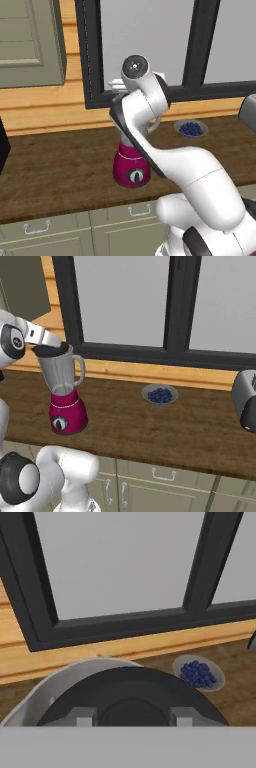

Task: Close the lid blender by securely placing the lid on top.

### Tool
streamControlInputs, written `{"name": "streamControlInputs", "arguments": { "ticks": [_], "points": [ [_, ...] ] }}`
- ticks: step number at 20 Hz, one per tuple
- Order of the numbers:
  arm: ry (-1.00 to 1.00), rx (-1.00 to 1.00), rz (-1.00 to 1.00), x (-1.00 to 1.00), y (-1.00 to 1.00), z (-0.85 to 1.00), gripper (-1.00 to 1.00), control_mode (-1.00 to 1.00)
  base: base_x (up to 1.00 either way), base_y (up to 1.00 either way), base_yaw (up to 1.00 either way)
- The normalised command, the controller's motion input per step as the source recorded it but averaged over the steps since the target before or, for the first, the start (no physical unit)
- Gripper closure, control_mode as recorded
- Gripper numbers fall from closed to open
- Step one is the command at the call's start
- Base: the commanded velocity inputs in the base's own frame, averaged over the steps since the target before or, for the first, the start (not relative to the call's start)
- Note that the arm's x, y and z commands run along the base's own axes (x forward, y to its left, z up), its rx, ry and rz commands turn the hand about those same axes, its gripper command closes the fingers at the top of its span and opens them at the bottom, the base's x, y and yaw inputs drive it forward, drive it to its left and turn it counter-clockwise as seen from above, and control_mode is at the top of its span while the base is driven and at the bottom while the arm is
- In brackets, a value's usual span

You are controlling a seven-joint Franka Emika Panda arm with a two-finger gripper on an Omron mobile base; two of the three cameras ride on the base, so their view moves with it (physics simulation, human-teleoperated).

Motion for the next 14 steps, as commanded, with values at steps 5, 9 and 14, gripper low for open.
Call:
{"name": "streamControlInputs", "arguments": {
  "ticks": [5,9,14],
  "points": [
    [-0.06,-0.05,0.0,0.0,0.0,-0.08,1.0,-1.0,0.0,0.0,0.0],
    [-0.09,-0.05,-0.03,0.06,0.03,0.0,1.0,-1.0,0.0,0.0,0.0],
    [-0.08,-0.01,-0.14,0.18,0.12,0.0,1.0,-1.0,0.0,0.0,0.0]
  ]
}}
